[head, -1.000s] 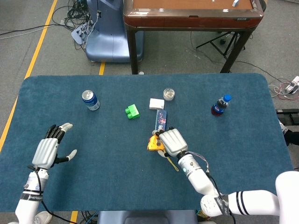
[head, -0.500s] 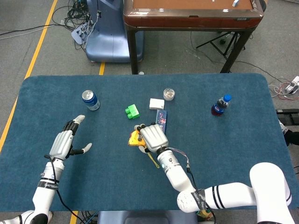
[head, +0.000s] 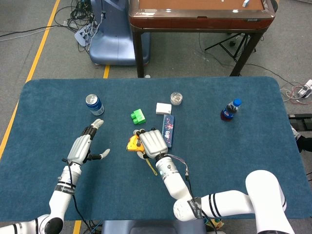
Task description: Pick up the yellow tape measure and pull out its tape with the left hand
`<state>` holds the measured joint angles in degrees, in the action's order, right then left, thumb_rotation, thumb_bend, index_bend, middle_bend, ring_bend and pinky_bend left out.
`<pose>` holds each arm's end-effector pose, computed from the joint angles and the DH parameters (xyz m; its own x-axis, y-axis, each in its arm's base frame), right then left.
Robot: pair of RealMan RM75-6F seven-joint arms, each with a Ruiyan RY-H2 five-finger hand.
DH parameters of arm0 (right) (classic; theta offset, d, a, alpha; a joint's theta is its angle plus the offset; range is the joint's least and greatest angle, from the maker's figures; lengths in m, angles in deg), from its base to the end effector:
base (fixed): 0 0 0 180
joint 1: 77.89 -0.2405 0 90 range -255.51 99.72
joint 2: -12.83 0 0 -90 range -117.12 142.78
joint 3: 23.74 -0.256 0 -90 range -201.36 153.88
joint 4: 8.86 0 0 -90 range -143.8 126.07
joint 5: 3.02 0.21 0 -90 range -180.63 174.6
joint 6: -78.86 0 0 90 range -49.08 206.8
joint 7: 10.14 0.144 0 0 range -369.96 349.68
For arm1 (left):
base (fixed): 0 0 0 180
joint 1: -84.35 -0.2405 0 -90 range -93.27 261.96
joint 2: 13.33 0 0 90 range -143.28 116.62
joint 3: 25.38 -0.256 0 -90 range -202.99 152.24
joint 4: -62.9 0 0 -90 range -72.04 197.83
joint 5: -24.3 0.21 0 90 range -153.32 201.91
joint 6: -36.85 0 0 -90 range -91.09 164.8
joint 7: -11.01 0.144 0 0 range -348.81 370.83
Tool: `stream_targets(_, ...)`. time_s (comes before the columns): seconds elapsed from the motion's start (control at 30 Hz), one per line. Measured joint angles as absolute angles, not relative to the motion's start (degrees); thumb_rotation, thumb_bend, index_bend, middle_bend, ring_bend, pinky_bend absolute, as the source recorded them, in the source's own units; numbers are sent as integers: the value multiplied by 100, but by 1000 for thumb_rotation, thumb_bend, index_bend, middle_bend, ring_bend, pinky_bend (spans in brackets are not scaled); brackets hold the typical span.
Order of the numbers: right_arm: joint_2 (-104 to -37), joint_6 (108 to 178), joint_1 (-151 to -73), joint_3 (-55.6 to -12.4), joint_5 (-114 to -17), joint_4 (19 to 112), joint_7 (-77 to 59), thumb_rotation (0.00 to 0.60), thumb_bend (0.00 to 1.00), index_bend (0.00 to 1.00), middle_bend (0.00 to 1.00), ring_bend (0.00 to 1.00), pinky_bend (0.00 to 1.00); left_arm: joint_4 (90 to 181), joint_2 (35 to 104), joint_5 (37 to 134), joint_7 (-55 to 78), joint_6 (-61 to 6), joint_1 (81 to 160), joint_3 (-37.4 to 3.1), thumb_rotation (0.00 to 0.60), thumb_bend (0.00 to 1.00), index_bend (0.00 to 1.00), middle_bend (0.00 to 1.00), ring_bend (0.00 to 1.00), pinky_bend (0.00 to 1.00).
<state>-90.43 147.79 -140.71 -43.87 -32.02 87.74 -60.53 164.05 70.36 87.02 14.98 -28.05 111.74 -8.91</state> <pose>0.0104 -0.3198 -0.0663 0.4262 -0.3231 0.8449 -0.8818 -0.3568 0.3083 -0.1668 0.3002 0.0375 -0.1093 0.2223 0.9688 0.9880 -0.0822 0.1304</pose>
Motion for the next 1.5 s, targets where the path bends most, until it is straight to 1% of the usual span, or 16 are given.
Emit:
stream_targets(0.4, -9290, 14823, -14227, -4484, -3148, 8501, -5997, 600, 724, 602, 580, 464, 276, 16258, 7335, 8602, 1495, -2815, 11337, -950, 600, 232, 0, 2, 21, 0)
stream_targets(1.03, -9710, 14667, -14421, -4653, -3126, 7895, -5833, 600, 724, 609, 579, 466, 276, 16079, 7637, 8472, 1394, -2796, 11524, -921, 600, 224, 0, 0, 8, 0)
stream_targets(1.5, -9763, 14566, -14404, -4660, -3190, 7871, -5705, 600, 724, 609, 579, 468, 276, 15896, 7766, 8368, 1393, -2806, 11596, -906, 600, 223, 0, 0, 7, 0)
